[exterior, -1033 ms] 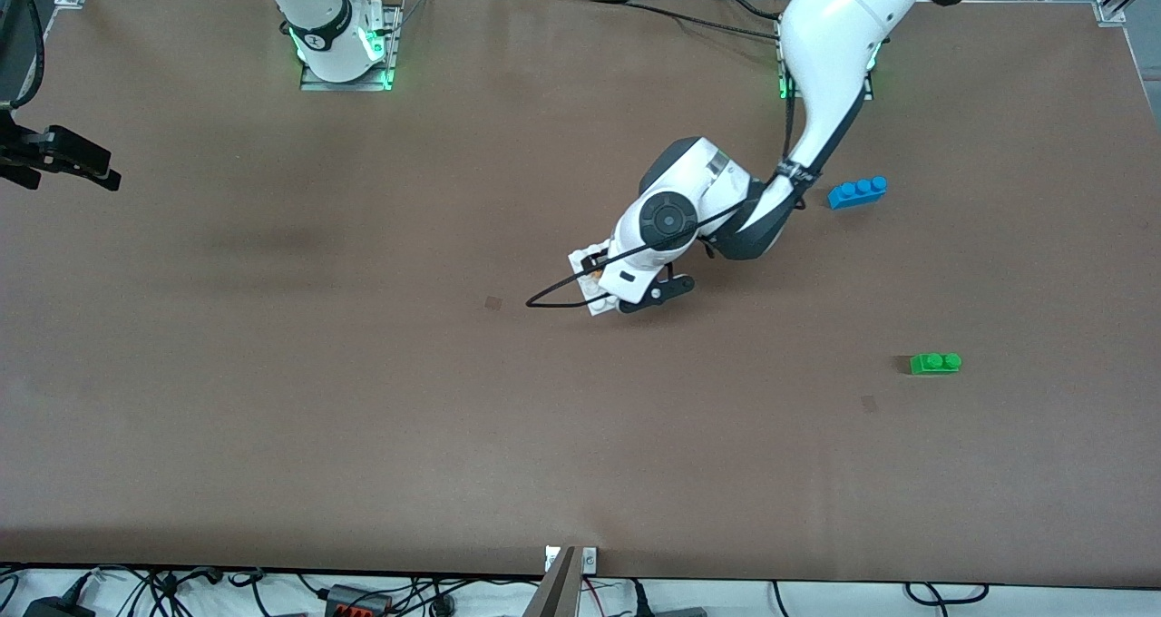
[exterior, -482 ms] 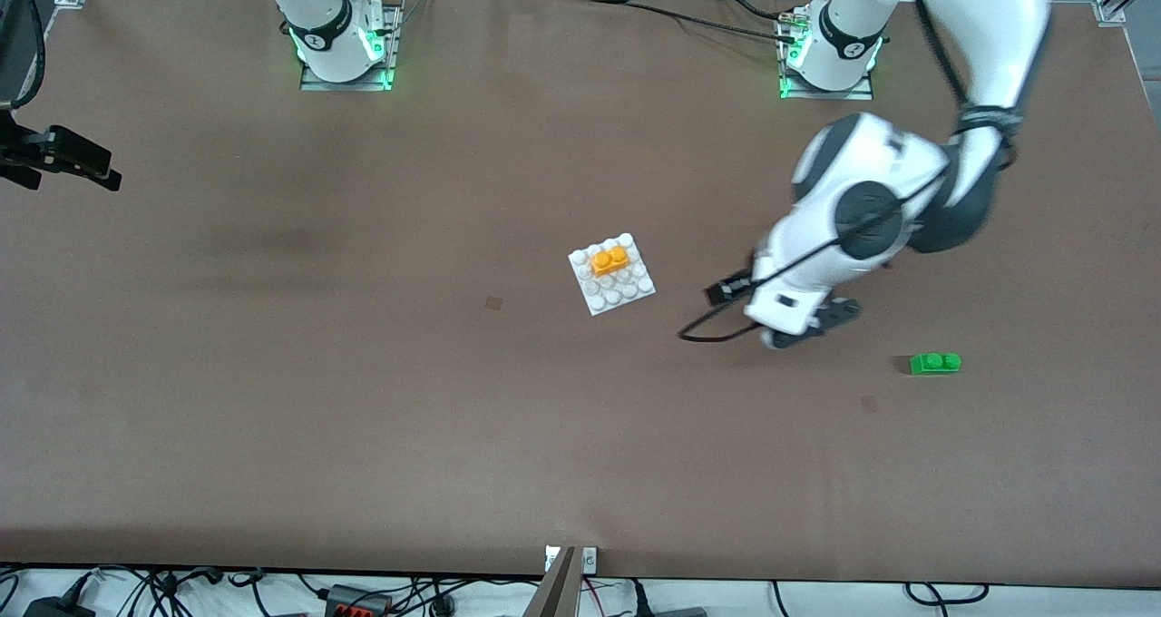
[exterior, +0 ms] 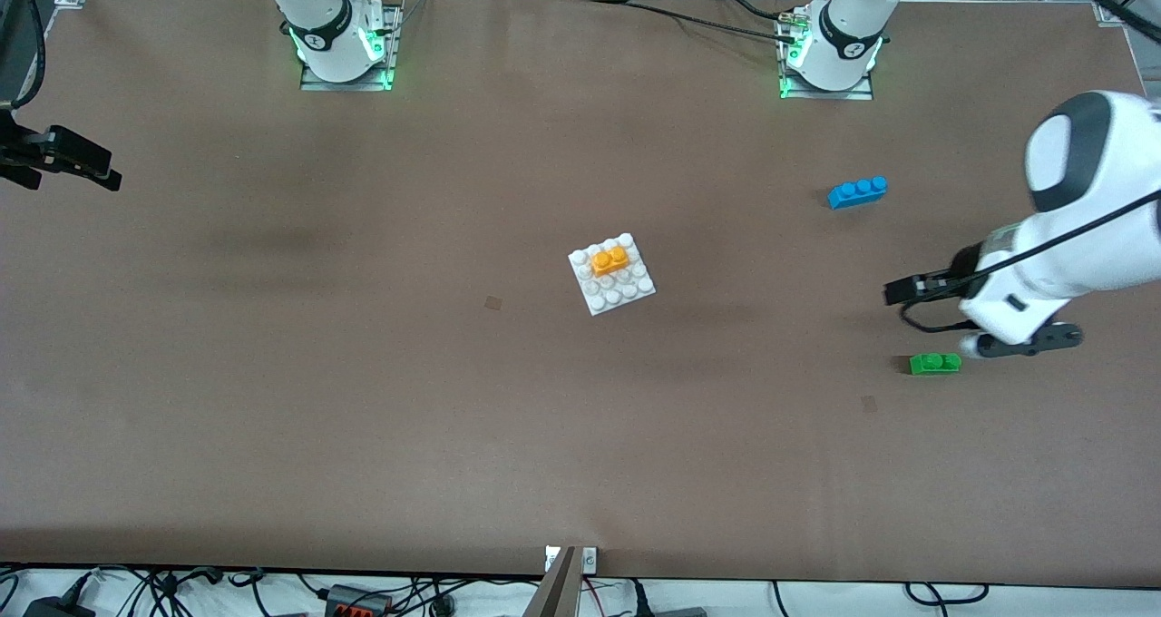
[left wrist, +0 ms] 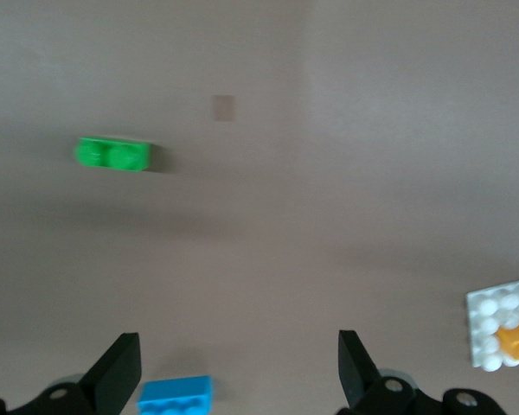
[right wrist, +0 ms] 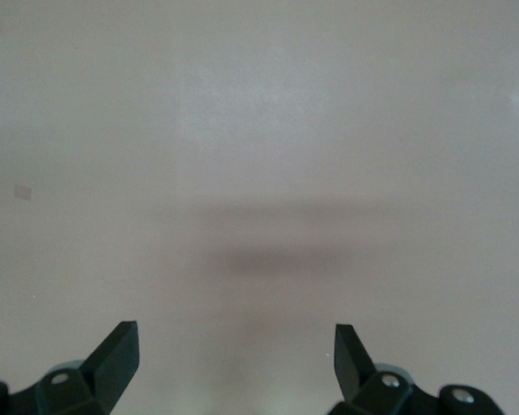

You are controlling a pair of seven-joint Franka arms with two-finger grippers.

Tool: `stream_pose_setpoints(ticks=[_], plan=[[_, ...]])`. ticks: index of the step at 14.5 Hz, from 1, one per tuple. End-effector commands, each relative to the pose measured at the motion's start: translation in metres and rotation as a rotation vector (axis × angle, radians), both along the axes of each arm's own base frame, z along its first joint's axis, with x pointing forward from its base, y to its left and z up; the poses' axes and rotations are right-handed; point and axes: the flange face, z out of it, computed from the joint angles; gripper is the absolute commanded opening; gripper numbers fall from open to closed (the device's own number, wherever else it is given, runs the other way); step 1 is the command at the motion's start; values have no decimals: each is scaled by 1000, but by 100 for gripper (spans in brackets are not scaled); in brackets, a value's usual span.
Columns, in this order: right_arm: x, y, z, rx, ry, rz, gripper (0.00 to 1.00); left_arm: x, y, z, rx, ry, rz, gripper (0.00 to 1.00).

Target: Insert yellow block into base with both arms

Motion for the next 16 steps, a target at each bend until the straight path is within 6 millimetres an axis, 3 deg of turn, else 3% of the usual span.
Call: stream_pose_setpoints(ticks=[1, 3, 6, 8, 12, 16], plan=[[3, 2, 5, -3, -11, -1, 100, -29, 12, 50, 46, -11, -39, 100], [3, 1, 4, -3, -13, -2, 100, -43, 15, 76, 63, -12, -38, 100], [3, 4, 5, -2, -14, 2, 100, -46, 17, 79, 64, -3, -38, 100], [4, 5, 4, -3, -14, 4, 100, -48, 14, 95, 64, -28, -72, 100], [4, 0, 2, 2, -8, -6, 100, -47, 21, 100, 49, -33, -155, 100], [5, 2, 2, 3, -10, -3, 100, -39, 11, 105, 76, -82, -162, 100]])
